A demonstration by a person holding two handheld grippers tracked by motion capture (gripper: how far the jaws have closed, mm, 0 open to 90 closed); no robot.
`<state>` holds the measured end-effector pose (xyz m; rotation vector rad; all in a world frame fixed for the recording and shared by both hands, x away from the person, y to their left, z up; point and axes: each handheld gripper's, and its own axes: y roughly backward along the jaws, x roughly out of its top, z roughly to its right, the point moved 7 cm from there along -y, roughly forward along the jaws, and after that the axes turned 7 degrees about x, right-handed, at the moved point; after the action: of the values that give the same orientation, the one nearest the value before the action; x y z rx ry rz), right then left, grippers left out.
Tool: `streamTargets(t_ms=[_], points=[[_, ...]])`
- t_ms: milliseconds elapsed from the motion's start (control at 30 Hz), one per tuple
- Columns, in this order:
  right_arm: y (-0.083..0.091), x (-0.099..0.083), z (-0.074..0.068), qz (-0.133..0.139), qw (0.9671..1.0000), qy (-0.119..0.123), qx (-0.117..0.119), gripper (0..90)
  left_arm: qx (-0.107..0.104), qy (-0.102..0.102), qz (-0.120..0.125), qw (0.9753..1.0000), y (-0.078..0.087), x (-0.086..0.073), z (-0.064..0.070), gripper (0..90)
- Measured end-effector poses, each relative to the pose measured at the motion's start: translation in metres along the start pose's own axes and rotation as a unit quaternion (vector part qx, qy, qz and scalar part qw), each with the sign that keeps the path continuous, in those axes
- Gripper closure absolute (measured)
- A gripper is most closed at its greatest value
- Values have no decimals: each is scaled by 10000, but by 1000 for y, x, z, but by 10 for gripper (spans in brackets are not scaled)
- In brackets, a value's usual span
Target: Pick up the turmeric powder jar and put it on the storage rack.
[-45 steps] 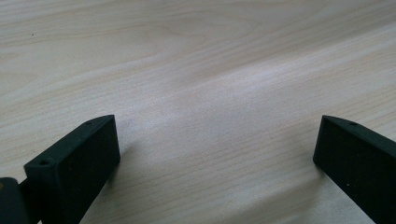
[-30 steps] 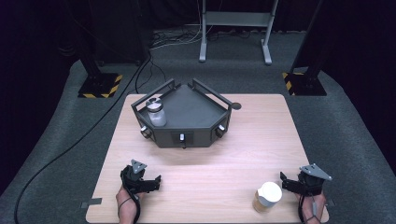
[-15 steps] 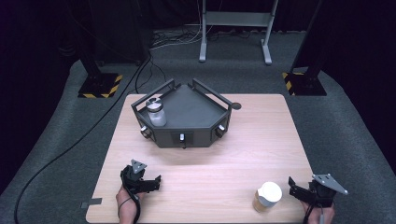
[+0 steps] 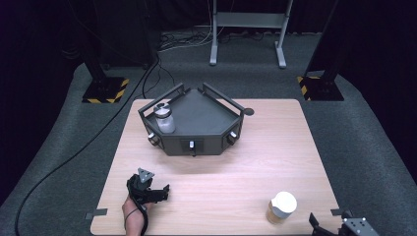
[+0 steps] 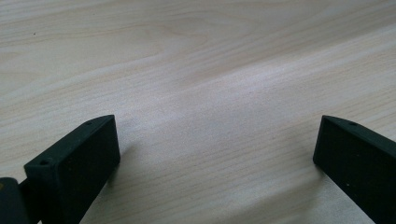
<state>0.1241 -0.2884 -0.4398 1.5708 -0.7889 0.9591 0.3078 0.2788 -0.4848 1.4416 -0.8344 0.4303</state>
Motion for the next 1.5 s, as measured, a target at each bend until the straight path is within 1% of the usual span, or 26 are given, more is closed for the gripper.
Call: streamTargets(t_ms=[33, 100, 233, 267, 367, 533, 600, 633, 700, 767, 900, 1100, 1133, 1200, 1233, 1300, 1367, 1433, 1500], points=[[1, -3, -7, 9, 10000, 78, 22, 0, 0, 0, 0, 10000, 0, 0, 0, 3], [2, -7, -18, -26, 9997, 106, 199, 0, 0, 0, 0, 10000, 0, 0, 0, 3], [-1, -9, -36, 11, 9991, 241, 356, 0, 1, 0, -3, 10000, 0, 0, 0, 3], [-2, -9, -39, 15, 9988, 263, 405, 0, 1, 0, -2, 10000, 0, 0, 0, 3], [-9, -9, -48, 1, 9985, 344, 424, 0, 2, -1, -2, 10000, 0, 0, 0, 3], [-23, -9, -57, -40, 9977, 434, 524, 0, 1, 5, 2, 10000, 0, 0, 0, 3], [-29, -10, -61, -16, 9977, 469, 497, 0, 2, 4, 2, 10000, 0, 0, 0, 3], [-32, -11, -62, -11, 9976, 487, 492, 0, 1, 2, 1, 10000, 0, 0, 0, 3], [-35, -14, -65, 135, 9979, 453, 449, 0, 1, 4, 2, 10000, 0, 0, 0, 3], [-38, -14, -66, 156, 9979, 434, 459, 0, 1, 2, 1, 10000, 0, 0, 0, 3], [-47, -13, -69, 81, 9973, 493, 540, 0, 3, 3, 3, 10000, 0, 0, 0, 3], [-60, -14, -71, -15, 9966, 567, 597, 0, 2, 2, 2, 10000, 0, 0, 0, 3], [-62, -14, -71, -6, 9967, 572, 580, 0, 2, 2, 2, 10000, 0, 0, 0, 3], [-66, -13, -72, -92, 9968, 568, 563, 7, 3, 0, 2, 10000, 0, 0, 0, 4], [-66, -15, -74, -50, 9971, 572, 508, 36, 2, 0, 2, 10000, 0, 0, 0, 4], [-67, -17, -74, -18, 9968, 589, 542, 83, 4, 1, 1, 10000, 0, 0, 0, 4], [-67, -19, -75, 51, 9967, 622, 521, 143, 4, 0, 1, 10000, 0, 0, 0, 4], [-68, -19, -76, 94, 9968, 651, 448, 198, 4, -1, 1, 10000, 0, 0, 0, 4], [-68, -20, -76, 120, 9967, 655, 457, 238, 7, -5, 2, 10000, 0, 0, 0, 5]])
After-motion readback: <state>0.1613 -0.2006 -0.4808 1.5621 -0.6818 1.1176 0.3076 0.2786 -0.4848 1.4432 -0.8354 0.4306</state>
